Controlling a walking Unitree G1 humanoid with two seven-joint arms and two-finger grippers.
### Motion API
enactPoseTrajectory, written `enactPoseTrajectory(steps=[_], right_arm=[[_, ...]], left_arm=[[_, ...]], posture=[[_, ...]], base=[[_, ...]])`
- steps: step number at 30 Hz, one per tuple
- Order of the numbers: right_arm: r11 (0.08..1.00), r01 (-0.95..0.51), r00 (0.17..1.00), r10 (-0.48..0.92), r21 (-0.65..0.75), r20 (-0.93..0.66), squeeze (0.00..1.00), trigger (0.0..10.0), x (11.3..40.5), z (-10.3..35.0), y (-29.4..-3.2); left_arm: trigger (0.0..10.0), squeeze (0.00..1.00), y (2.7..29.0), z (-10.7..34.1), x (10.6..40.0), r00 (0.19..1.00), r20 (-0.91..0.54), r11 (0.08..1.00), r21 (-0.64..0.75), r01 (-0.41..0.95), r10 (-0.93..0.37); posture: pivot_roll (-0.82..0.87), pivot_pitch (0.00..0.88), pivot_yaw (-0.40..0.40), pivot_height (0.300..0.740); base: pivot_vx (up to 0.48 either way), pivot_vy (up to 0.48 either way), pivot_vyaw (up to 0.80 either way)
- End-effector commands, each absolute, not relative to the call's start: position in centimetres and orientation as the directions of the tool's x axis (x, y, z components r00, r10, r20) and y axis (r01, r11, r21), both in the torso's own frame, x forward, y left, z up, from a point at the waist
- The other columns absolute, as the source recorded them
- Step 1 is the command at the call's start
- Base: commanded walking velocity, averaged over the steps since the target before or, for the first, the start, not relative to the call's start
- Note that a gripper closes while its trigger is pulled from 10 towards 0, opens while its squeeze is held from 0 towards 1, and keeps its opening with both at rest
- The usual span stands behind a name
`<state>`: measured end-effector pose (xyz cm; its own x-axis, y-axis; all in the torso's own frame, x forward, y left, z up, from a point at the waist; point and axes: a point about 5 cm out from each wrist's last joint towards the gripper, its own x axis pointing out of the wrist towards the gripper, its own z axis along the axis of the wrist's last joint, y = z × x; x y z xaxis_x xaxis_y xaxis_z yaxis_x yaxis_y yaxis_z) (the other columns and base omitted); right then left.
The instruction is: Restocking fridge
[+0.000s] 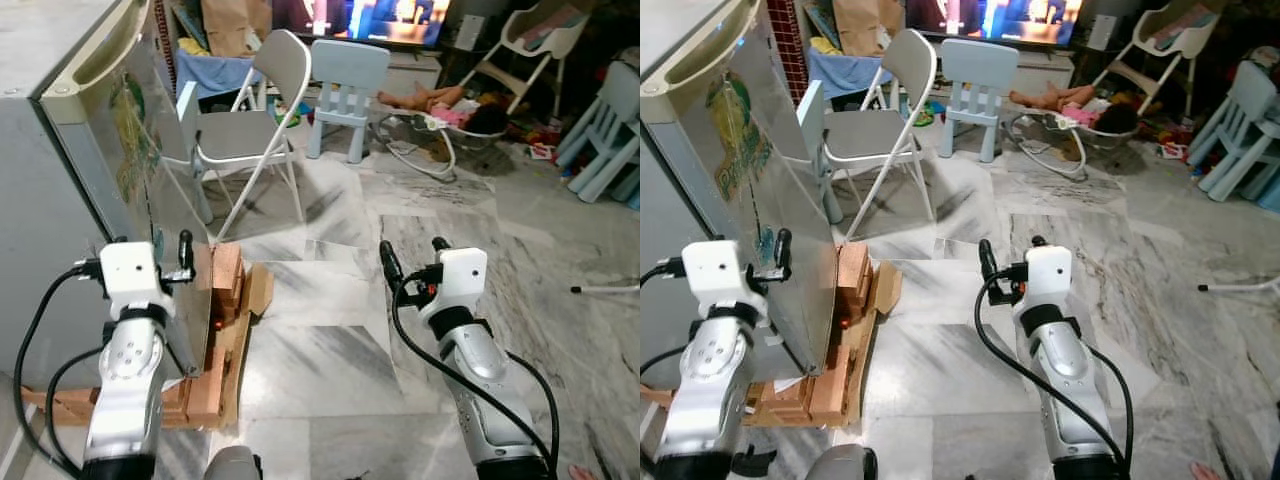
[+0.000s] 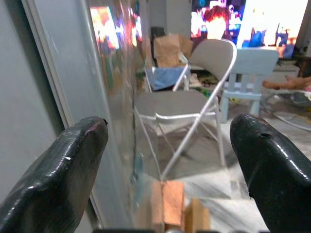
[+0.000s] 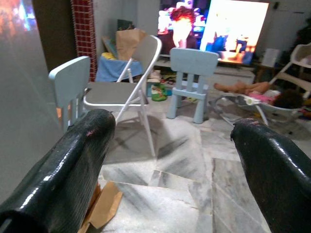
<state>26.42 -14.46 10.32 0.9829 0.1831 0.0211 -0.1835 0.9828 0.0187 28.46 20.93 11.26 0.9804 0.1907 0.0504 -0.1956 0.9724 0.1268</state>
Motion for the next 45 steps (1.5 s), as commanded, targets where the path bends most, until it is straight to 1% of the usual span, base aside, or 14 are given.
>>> enactPoseTrajectory(steps=[1,4,7,10,11,13,20,21,23,26,37,41,45], right_arm=[[0.984,-0.179,0.983,0.178,0.012,0.039,0.0,10.0,26.3,10.9,-14.6],[0.984,-0.18,0.983,0.179,0.013,0.039,0.0,10.0,26.2,10.9,-14.6],[0.982,-0.19,0.981,0.189,0.012,0.037,0.0,10.0,25.9,10.9,-14.5],[0.981,-0.193,0.98,0.192,0.01,0.047,0.0,10.0,25.8,11.0,-14.4],[0.983,-0.184,0.982,0.183,0.017,0.047,0.0,10.0,25.8,11.0,-14.5],[0.983,-0.181,0.983,0.18,0.018,0.045,0.0,10.0,25.8,11.0,-14.6],[0.982,-0.187,0.982,0.187,0.011,0.036,0.0,10.0,25.7,10.8,-14.7],[0.982,-0.191,0.981,0.191,0.006,0.036,0.0,10.0,25.6,10.8,-14.7],[0.981,-0.196,0.98,0.196,0.001,0.038,0.0,10.0,25.6,10.9,-14.6],[0.98,-0.197,0.98,0.197,0.001,0.036,0.0,10.0,25.7,10.9,-14.7],[0.981,-0.194,0.981,0.194,-0.005,0.028,0.0,10.0,25.8,10.8,-14.9],[0.981,-0.196,0.98,0.196,-0.007,0.024,0.0,10.0,25.8,10.8,-14.8],[0.98,-0.201,0.979,0.201,-0.007,0.02,0.0,10.0,25.7,10.9,-14.8]], left_arm=[[10.0,0.0,21.4,11.0,28.8,0.974,0.042,0.964,0.143,-0.226,0.222],[10.0,0.0,21.8,11.2,29.3,0.968,0.045,0.956,0.155,-0.25,0.246],[10.0,0.0,22.0,11.3,29.5,0.969,0.051,0.956,0.157,-0.246,0.241],[10.0,0.0,21.7,11.6,29.2,0.98,0.066,0.969,0.15,-0.198,0.19],[10.0,0.0,21.5,11.6,28.7,0.984,0.074,0.972,0.157,-0.172,0.162],[10.0,0.0,21.3,11.5,28.2,0.986,0.075,0.974,0.159,-0.16,0.15],[10.0,0.0,20.8,10.0,25.5,0.988,0.022,0.976,0.153,-0.156,0.154],[10.0,0.0,20.6,9.7,24.7,0.988,0.009,0.977,0.149,-0.151,0.151],[10.0,0.0,20.1,9.5,24.2,0.989,0.002,0.98,0.14,-0.144,0.145],[10.0,0.0,19.7,9.5,24.0,0.99,0.0,0.981,0.135,-0.137,0.138],[10.0,0.0,19.2,9.6,23.2,0.99,-0.012,0.984,0.116,-0.136,0.138],[10.0,0.0,19.3,9.6,23.1,0.989,-0.016,0.982,0.122,-0.145,0.148],[10.0,0.0,19.4,9.7,23.9,0.99,-0.019,0.984,0.114,-0.136,0.139]], posture=[[0.11,0.029,-0.041,0.74],[0.11,0.032,-0.037,0.74],[0.11,0.034,-0.032,0.74],[0.12,0.034,-0.026,0.74],[0.12,0.034,-0.025,0.74],[0.12,0.035,-0.023,0.74],[0.12,0.033,-0.027,0.74],[0.13,0.033,-0.032,0.74],[0.13,0.032,-0.036,0.74],[0.13,0.032,-0.043,0.74],[0.13,0.034,-0.053,0.74],[0.13,0.04,-0.055,0.74],[0.12,0.052,-0.06,0.74]], base=[[0.0,0.0,0.0],[0.0,0.0,0.0],[0.0,0.0,0.0],[0.092,0.0,0.0],[0.364,0.0,0.0],[0.307,0.0,0.0],[0.316,0.0,0.0],[0.345,0.0,0.0],[0.345,0.0,0.55],[0.349,0.0,0.54],[0.341,0.0,0.0],[0.0,0.0,0.0],[0.0,0.0,0.0]])
